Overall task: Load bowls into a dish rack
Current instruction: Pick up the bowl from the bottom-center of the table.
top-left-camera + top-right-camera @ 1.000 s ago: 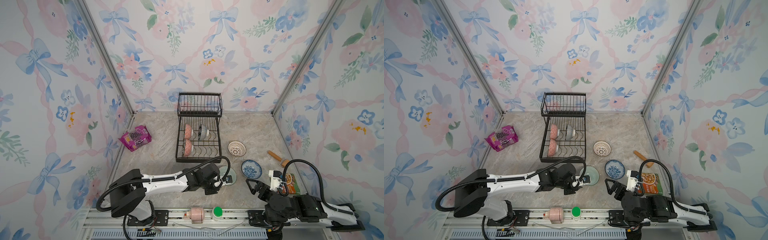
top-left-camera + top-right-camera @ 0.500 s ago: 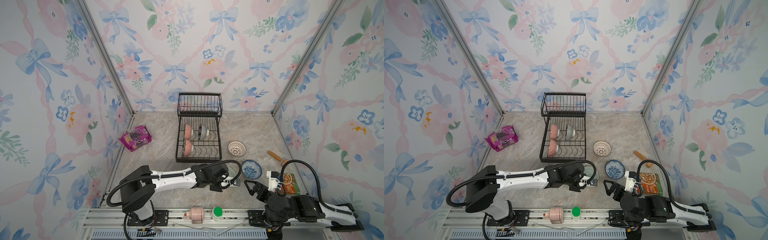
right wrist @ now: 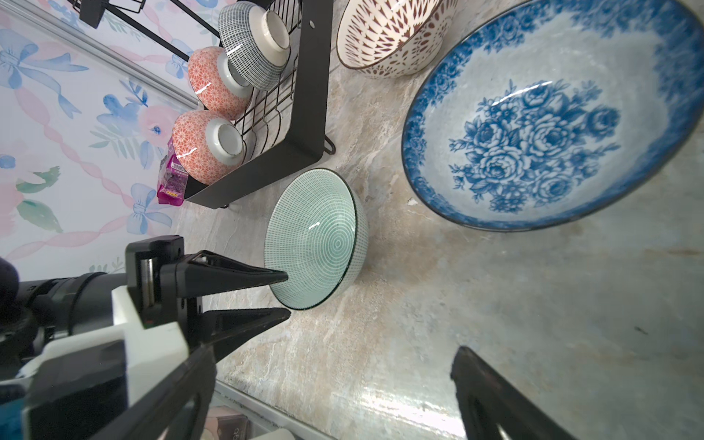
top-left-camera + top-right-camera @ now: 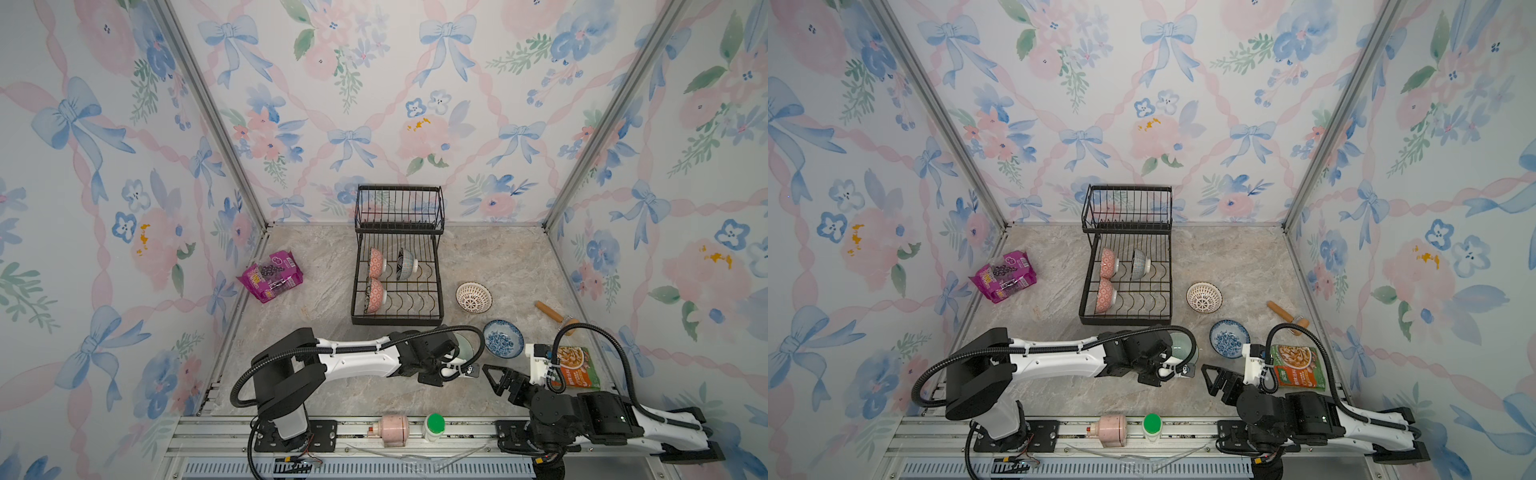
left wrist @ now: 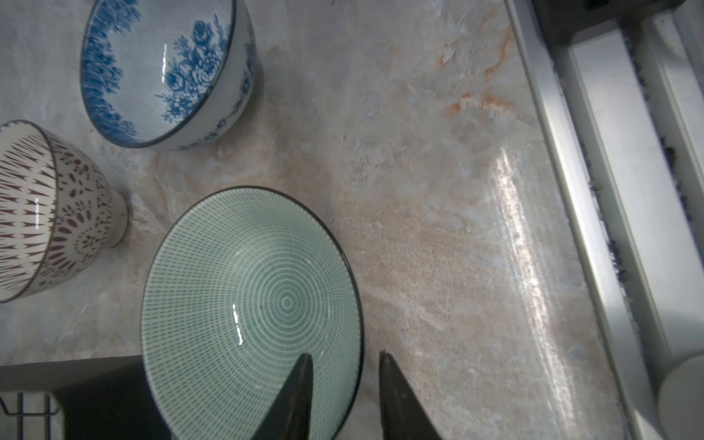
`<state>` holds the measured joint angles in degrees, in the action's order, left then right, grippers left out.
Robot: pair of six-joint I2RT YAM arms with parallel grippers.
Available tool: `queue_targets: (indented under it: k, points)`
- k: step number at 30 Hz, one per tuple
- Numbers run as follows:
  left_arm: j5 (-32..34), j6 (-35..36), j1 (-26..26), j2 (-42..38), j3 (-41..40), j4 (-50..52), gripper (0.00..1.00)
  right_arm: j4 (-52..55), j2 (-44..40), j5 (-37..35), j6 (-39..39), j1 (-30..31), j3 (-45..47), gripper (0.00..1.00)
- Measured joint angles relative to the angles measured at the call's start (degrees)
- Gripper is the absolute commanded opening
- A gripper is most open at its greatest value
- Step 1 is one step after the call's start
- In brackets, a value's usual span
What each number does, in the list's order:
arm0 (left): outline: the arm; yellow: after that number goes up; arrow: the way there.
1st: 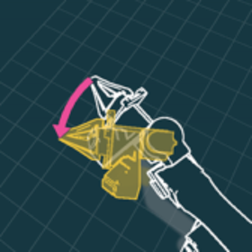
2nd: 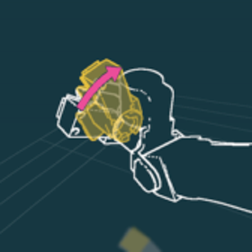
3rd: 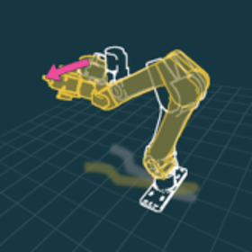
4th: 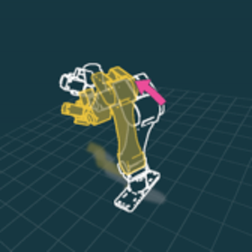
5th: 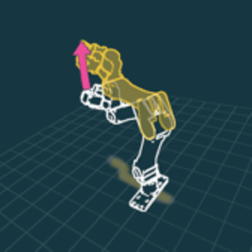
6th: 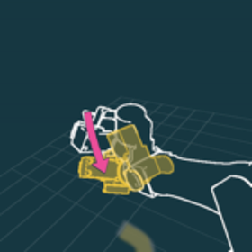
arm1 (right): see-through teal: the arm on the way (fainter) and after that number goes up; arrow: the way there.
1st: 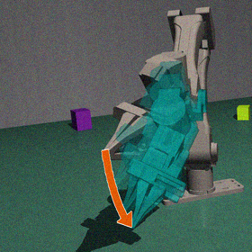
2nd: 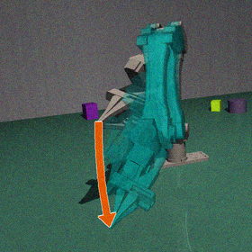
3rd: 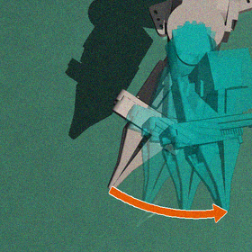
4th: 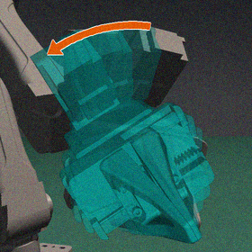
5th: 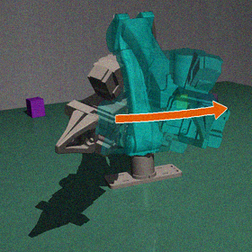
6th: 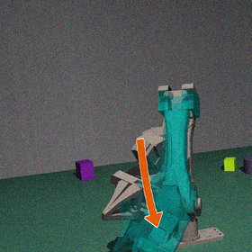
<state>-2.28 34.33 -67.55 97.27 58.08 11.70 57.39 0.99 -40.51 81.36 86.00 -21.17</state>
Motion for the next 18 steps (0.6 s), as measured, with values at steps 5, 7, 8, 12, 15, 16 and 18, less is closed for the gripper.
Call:
queue_targets:
  k: [5, 7, 8, 12, 15, 16, 18]
  points:
    - [1.3, 0.0, 0.0, 0.3, 0.0, 0.2, 0.32, -0.3, 0.0, 0.9, -1.7, 0.0, 0.0, 0.97]
    - [2.1, 0.0, 0.0, 0.6, 0.0, 0.1, 0.30, -0.4, 0.0, 1.1, -2.2, 0.0, 0.0, 0.96]
    - [2.5, 0.2, 0.0, 0.9, 0.1, 0.0, 0.29, -0.5, 0.0, 1.2, -2.4, 0.0, 0.0, 0.96]
    - [3.0, 0.2, 0.0, 2.6, 1.0, -0.2, 0.26, -0.7, 0.0, 1.3, -3.1, 0.0, 0.1, 0.96]
    - [3.5, 0.5, -0.1, 3.3, 1.4, -0.5, 0.19, -0.7, 0.0, 1.5, -3.5, 0.0, 0.1, 0.96]
    - [3.6, 0.5, -0.1, 3.3, 1.4, -0.5, 0.18, -0.7, 0.0, 1.5, -3.5, 0.0, 0.1, 0.96]
    - [4.0, 0.6, -0.1, 3.3, 1.4, -0.8, 0.13, -0.7, 0.0, 1.6, -3.6, 0.0, 0.1, 0.96]
